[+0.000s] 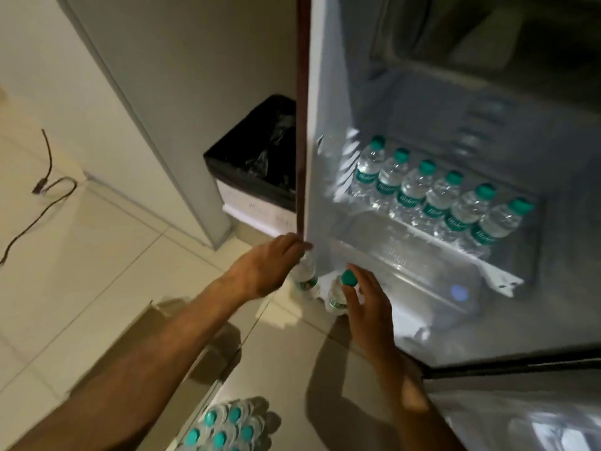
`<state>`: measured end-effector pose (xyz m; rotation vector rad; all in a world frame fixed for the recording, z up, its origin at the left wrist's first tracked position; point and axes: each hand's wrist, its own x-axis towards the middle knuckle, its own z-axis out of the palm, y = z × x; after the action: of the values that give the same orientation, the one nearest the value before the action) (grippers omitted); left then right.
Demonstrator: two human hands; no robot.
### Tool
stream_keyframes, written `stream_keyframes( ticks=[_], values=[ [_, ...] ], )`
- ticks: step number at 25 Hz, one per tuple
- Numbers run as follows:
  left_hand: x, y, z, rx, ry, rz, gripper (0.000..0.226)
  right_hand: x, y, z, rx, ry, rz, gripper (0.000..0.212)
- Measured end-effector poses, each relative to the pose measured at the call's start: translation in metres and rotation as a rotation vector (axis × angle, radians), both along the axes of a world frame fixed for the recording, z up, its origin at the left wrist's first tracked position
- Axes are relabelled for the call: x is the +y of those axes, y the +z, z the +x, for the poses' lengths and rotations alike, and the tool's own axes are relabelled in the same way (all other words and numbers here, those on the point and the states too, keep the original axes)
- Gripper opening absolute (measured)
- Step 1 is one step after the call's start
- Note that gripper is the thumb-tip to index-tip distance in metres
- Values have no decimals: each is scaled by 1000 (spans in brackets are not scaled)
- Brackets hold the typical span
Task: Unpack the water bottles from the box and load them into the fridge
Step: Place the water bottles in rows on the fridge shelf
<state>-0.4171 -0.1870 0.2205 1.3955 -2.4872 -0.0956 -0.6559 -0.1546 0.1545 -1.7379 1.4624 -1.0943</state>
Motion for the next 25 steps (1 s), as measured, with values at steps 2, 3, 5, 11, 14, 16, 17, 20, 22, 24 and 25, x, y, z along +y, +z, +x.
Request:
stream_keyframes(
  ticks=[2,3,5,11,14,16,17,20,22,24,25],
  values=[
    [-37,51,-14,-43,-68,-161,49,-18,34,-9,-24,-59,-77,37],
    [-55,74,-20,-64,-127,-256,46,-27,49,-14,-44,-80,-113,38],
    [-83,113,-30,-116,-216,-418,42,-42,71,-25,-71,-127,-185,38],
    [-136,177,-42,-279,-296,-586,23,-90,116,-55,-442,-300,-182,28],
    [-145,161,-36,-476,-273,-747,28,-114,137,-65,-719,-377,-88,24],
    [-148,149,-36,-460,-272,-841,29,-128,147,-64,-676,-443,-76,32],
    [-149,145,-37,-421,-274,-870,29,-136,153,-62,-715,-435,-92,32],
    [-151,142,-40,-321,-254,-943,21,-165,164,-63,-833,-377,-132,27],
    [-150,139,-40,-314,-246,-977,17,-187,173,-64,-880,-470,-61,27],
    [-153,139,-41,-310,-247,-1026,17,-214,180,-64,-848,-552,-14,28],
    [-154,138,-41,-305,-246,-1044,17,-228,182,-64,-766,-584,-11,32]
  ],
)
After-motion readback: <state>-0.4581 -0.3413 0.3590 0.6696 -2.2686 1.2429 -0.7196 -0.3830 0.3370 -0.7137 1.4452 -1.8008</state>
